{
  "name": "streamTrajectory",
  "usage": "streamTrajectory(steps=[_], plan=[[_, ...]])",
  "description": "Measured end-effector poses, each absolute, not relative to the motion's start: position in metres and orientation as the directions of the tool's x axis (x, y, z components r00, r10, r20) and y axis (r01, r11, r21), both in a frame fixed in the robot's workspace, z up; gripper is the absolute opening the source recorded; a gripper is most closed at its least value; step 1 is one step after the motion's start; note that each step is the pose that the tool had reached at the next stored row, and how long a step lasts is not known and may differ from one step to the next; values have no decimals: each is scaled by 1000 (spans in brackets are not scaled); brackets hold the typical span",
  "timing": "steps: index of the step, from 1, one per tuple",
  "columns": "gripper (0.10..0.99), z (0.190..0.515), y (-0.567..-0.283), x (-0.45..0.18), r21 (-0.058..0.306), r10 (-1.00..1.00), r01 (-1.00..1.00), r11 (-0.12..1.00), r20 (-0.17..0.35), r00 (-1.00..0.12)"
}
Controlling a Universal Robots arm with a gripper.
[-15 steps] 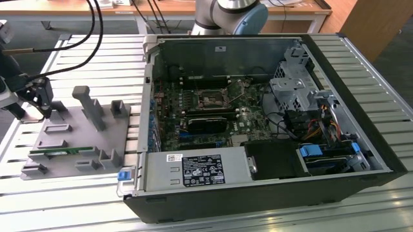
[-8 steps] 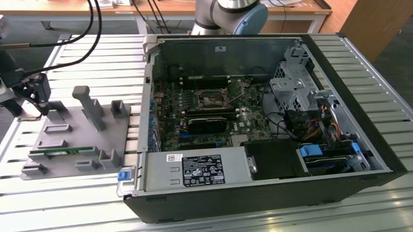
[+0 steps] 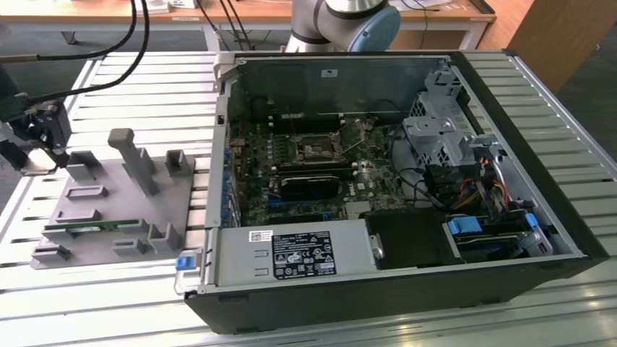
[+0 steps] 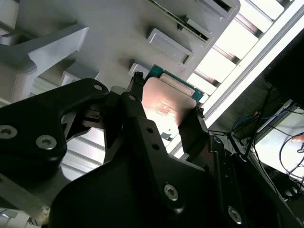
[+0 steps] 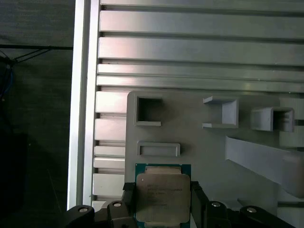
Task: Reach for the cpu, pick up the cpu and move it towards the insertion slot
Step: 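Pick up the cpu and move it towards the insertion slot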
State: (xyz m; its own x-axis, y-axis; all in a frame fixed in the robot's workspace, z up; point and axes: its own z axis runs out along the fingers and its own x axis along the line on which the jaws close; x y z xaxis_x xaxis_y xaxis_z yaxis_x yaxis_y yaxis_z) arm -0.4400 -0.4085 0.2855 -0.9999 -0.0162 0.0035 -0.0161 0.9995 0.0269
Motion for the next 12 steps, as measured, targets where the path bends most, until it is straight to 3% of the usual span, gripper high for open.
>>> streamTrajectory(steps=[12], plan=[[545, 303, -408, -440, 26, -16, -16, 1000, 3, -1000]])
